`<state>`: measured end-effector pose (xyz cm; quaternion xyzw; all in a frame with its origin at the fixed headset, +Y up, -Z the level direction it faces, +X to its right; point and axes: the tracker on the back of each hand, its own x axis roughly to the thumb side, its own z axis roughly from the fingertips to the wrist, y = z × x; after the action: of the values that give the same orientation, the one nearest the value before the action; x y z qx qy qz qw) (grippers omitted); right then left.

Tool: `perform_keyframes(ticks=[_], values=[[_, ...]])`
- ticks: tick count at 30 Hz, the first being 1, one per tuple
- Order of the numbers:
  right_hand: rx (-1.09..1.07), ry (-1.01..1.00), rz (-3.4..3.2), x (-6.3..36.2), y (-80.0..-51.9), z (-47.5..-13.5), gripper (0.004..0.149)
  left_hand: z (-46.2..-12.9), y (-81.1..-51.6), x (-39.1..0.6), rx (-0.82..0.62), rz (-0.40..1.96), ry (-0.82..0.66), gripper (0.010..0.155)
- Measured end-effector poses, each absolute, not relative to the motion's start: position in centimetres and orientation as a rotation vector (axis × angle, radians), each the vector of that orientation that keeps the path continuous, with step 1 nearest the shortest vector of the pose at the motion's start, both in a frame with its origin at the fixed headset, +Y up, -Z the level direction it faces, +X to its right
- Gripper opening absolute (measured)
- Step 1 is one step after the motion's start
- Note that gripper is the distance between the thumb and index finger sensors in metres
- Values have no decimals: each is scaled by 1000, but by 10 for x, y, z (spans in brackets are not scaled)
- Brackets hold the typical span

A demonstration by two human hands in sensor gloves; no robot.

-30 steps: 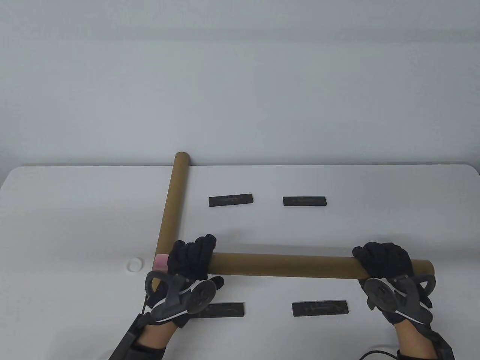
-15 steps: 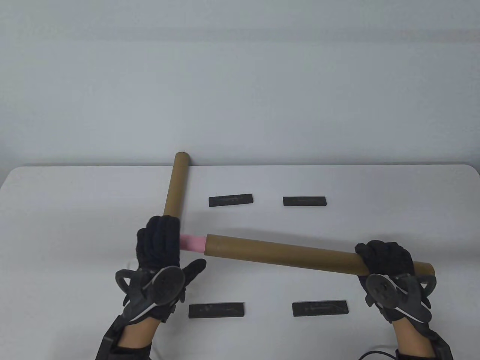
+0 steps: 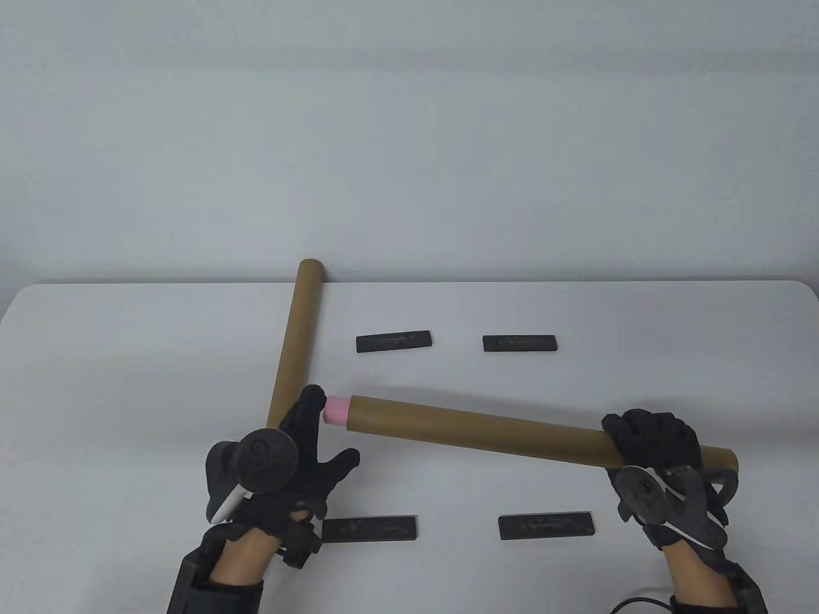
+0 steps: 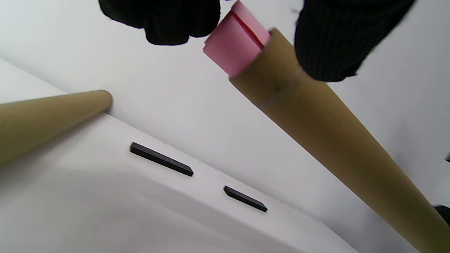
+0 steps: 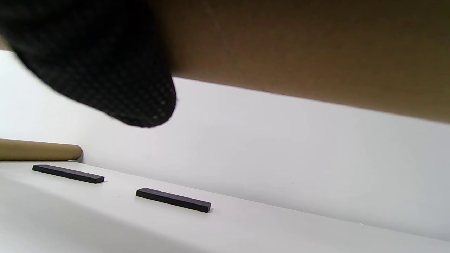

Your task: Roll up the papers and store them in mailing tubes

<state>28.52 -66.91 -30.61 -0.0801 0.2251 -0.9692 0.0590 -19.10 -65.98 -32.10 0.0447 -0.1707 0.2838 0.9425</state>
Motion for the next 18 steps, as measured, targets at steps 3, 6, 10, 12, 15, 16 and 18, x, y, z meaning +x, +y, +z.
perform_keyframes(ticks=[3,6,10,12,15,16,18], values=[[-250,672,-2938,283,-670,-307,66,-320,-661,-184,109,570,-400,101],[-261,668,-2935,281,-671,-307,67,-318,-660,-179,119,594,-454,98],[-258,665,-2939,281,-670,-307,67,-319,-656,-186,129,490,-383,95],[-254,668,-2934,282,-670,-307,67,-322,-653,-199,142,362,-289,94],[-246,665,-2936,283,-670,-307,68,-329,-651,-229,144,230,-118,89],[-243,667,-2935,284,-669,-307,68,-332,-652,-244,118,209,-43,87],[-240,668,-2933,284,-669,-307,68,-337,-655,-266,86,196,50,80]])
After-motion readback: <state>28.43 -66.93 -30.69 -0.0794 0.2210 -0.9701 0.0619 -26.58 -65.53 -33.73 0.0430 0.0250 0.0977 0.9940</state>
